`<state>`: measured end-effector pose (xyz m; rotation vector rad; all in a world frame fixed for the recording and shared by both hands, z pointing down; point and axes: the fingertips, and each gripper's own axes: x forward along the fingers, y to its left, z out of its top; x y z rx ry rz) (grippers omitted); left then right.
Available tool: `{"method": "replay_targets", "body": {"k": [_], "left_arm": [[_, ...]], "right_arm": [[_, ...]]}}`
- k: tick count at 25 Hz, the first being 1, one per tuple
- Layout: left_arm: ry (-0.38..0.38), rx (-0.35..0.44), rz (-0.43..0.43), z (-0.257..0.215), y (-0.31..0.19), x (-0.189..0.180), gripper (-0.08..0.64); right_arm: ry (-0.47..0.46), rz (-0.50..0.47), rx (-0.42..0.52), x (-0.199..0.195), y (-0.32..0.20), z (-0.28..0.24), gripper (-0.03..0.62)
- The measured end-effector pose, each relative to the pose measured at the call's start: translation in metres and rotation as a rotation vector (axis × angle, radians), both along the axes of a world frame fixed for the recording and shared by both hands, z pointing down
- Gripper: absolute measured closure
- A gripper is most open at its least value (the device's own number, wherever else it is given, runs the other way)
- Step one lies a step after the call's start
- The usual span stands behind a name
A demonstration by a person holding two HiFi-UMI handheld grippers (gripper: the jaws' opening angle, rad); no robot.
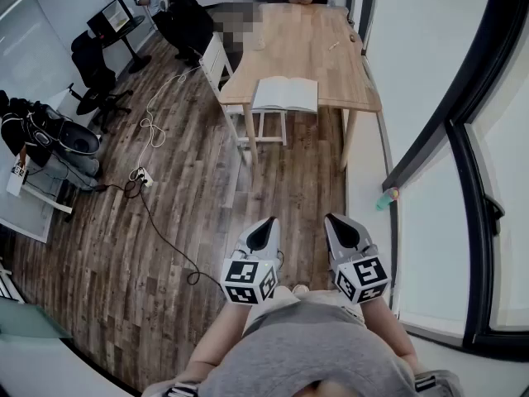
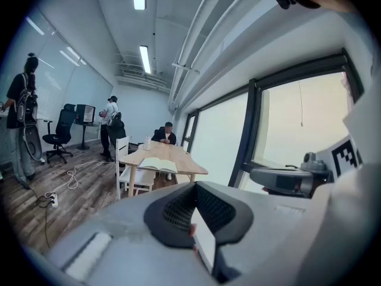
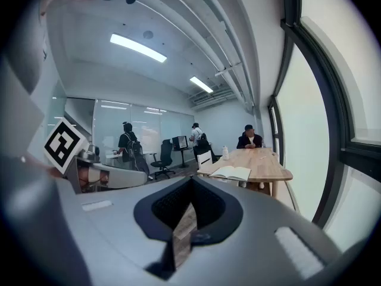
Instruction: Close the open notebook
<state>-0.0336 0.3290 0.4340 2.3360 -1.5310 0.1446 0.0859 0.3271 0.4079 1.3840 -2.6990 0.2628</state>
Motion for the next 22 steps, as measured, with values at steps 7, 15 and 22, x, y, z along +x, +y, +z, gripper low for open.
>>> {"method": "replay_targets", "body": {"k": [7,15,22], "left_arm": [[0.005,0.004,-0.001,0.001,0.012,0.004,0.558],[0.009,-0.010,0.002,0.006,0.020,0.008,0.558],[0.013,-0.012,0.018,0.005,0.017,0.019,0.558]], "right_arm": [[0.003,-0.012,-0.008,0.002,0.009,0.002,0.592],[0.019,-0.040,-0.008,-0.001,0.017,0.004,0.592],[-0.017,-0.015,-0.023,0.010,0.013,0.004,0.591]]}}
